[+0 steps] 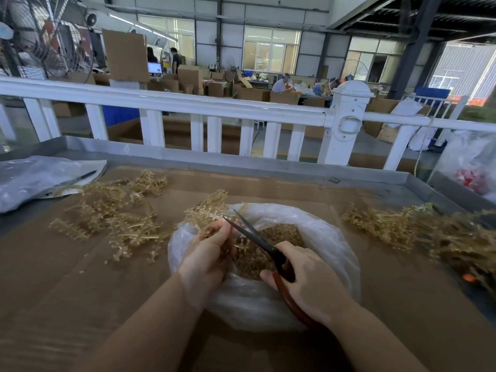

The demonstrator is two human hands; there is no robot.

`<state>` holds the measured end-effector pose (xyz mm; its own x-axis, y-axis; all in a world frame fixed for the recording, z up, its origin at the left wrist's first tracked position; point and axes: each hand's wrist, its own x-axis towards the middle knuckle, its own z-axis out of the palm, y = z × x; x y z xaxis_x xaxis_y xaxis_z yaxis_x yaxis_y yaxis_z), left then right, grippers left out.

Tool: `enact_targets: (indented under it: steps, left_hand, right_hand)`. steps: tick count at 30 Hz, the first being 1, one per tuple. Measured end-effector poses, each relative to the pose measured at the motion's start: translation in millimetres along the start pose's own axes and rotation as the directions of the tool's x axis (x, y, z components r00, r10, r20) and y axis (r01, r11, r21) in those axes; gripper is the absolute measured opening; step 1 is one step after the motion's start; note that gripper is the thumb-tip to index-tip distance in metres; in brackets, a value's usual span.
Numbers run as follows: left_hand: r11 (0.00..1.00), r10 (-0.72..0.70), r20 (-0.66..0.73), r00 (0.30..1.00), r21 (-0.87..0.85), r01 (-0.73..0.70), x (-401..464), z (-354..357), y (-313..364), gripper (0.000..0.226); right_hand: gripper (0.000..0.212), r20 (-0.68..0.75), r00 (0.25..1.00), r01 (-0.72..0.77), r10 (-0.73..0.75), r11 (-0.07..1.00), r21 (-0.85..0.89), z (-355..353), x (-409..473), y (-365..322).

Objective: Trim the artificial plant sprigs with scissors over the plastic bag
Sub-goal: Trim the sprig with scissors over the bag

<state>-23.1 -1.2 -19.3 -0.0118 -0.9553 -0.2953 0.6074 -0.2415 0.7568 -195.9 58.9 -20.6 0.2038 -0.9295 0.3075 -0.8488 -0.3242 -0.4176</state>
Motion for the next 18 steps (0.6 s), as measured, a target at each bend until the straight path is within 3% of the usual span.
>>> enact_targets:
  steps: [18]
  left_hand:
    - [0.99, 0.05, 0.146, 0.988, 0.122, -0.069, -4.0, -1.3, -5.7, 0.018]
  right_hand:
    - [0.023, 0.023, 1.0, 0.0, -0.001, 0.999, 0.04, -2.5, 3.4, -1.0]
